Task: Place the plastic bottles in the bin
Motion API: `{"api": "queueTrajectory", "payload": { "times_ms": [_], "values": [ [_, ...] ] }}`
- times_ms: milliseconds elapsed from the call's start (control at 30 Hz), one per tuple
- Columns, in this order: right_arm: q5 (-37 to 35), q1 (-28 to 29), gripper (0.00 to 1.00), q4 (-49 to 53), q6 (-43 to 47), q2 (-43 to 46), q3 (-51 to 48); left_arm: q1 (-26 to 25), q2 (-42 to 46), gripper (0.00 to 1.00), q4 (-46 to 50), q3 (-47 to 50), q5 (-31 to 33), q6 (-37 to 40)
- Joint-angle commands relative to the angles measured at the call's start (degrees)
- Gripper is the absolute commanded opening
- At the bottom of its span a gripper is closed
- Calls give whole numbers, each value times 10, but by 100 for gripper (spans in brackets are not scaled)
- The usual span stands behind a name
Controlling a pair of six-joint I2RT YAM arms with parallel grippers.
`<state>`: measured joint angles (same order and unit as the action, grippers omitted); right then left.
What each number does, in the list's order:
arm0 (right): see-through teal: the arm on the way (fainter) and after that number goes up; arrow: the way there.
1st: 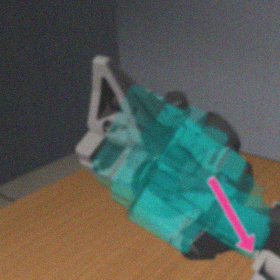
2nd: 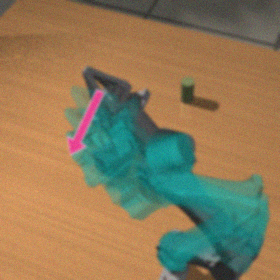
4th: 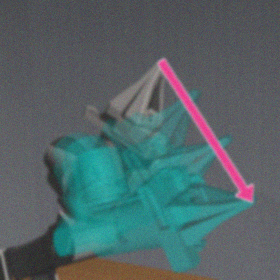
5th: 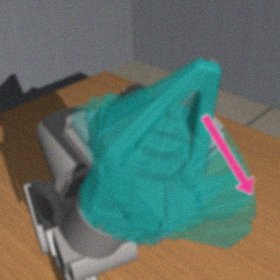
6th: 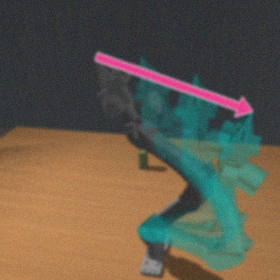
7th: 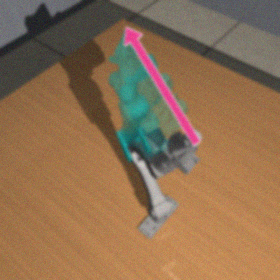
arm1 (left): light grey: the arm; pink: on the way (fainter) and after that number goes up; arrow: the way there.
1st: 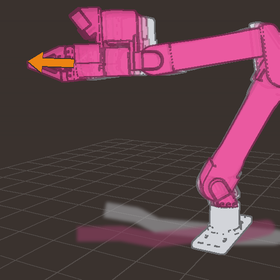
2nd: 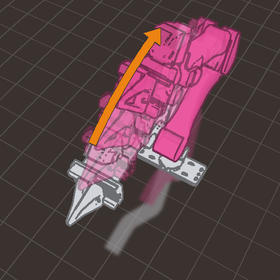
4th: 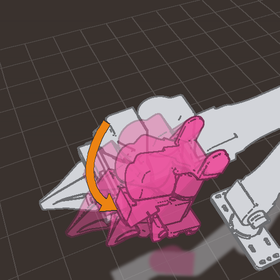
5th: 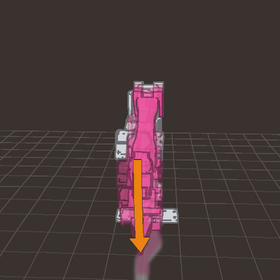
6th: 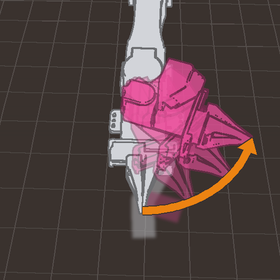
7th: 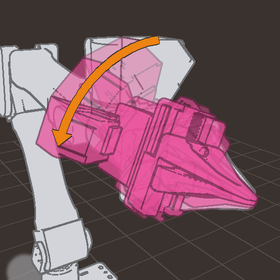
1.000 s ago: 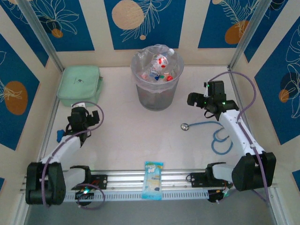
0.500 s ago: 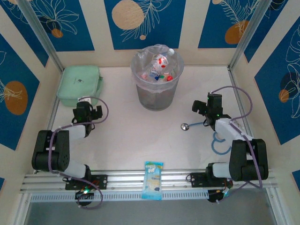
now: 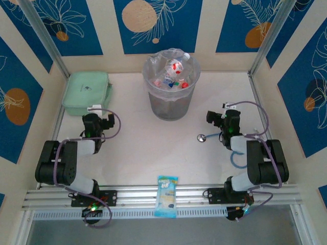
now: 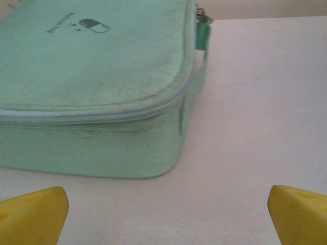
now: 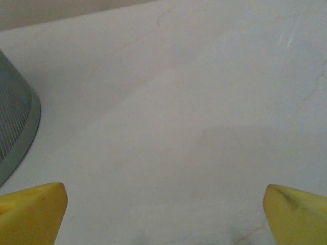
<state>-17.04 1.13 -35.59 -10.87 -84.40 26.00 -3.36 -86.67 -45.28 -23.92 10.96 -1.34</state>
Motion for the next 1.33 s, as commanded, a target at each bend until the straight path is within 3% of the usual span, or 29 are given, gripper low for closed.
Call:
{"api": "queueTrajectory", "payload": {
  "times_ms": [0, 67, 100, 1300],
  "values": [
    [30, 1, 99, -92, 25, -19, -18, -8, -36, 100, -136, 43, 0, 17],
    [34, -3, 99, -151, 25, -33, -40, -8, -27, 100, -102, 36, 4, 13],
    [34, -3, 99, -116, 22, -23, -32, -8, -34, 100, -120, 38, 4, 15],
    [21, 6, 99, -127, 31, -29, -32, -11, -31, 100, -115, 38, 10, 16]
  ]
}}
